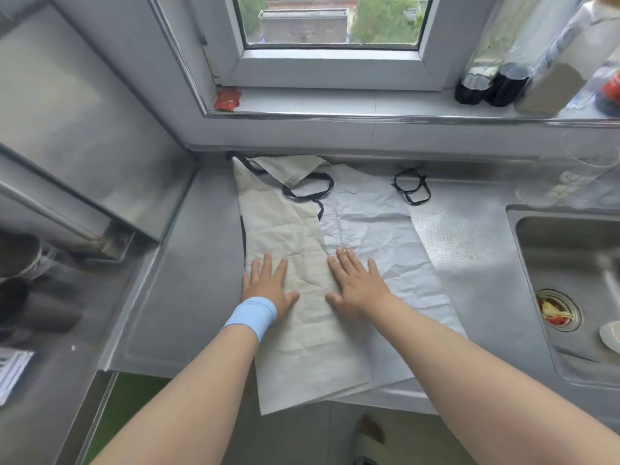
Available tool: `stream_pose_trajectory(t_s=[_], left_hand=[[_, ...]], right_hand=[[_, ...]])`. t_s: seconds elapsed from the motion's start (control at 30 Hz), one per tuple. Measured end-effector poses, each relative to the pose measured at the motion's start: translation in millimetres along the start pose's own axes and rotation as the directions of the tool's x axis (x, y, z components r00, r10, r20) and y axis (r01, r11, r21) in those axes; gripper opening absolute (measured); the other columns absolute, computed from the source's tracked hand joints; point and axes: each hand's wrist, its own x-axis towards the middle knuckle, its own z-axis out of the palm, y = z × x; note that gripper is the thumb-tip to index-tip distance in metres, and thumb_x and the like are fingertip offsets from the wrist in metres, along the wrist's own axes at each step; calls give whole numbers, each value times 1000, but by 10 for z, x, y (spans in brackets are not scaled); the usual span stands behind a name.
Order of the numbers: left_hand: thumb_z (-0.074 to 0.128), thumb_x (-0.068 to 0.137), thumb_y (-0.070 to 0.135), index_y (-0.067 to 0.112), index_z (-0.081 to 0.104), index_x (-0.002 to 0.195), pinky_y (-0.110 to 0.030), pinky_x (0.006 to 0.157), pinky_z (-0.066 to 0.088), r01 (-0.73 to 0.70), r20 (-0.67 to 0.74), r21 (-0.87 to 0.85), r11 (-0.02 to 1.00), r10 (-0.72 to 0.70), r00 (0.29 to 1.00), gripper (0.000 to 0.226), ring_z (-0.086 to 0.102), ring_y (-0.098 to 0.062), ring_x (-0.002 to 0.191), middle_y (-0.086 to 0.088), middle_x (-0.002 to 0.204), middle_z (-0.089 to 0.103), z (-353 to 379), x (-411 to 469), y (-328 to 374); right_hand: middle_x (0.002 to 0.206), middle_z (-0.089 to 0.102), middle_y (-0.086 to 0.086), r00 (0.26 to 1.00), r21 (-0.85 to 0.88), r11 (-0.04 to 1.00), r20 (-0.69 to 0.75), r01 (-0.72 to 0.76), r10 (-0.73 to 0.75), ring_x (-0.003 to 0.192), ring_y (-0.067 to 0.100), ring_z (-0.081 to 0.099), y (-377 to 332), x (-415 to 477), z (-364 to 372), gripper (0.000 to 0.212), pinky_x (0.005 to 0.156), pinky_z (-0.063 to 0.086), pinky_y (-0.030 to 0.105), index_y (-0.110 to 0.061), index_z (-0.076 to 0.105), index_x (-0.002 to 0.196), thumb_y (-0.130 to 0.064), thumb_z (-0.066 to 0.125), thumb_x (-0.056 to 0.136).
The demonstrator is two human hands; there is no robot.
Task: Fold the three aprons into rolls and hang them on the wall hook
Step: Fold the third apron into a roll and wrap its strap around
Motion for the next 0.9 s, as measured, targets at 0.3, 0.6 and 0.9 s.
stream_pose_trajectory(t_s=[0.3,0.6,0.9], left_hand=[[59,86,35,30,34,142,-39,112,23,-166,-194,105,981,184,964,61,22,-24,141,-2,156,20,-137,-69,302],[61,77,56,38,34,137,-40,95,40,-319,-60,81,944,324,944,69,33,-25,126,1,135,32,208,-577,1056],[59,69,67,41,23,142,-44,101,32,-249,-46,150,957,259,965,85,19,-31,133,0,149,17,434,-654,1183]], right_hand=[[164,-2,6,989,63,993,-101,-98,104,150,24,-4,102,-71,-122,65,116,13,59,-24,17,152,-46,40,95],[160,3,14,765,220,737,78,-639,639,147,33,2,574,-978,35,106,104,30,57,-14,8,153,-69,55,74],[131,35,6,780,679,629,-133,-378,612,114,28,53,681,-1224,87,74,93,46,36,-23,35,144,-26,68,78]])
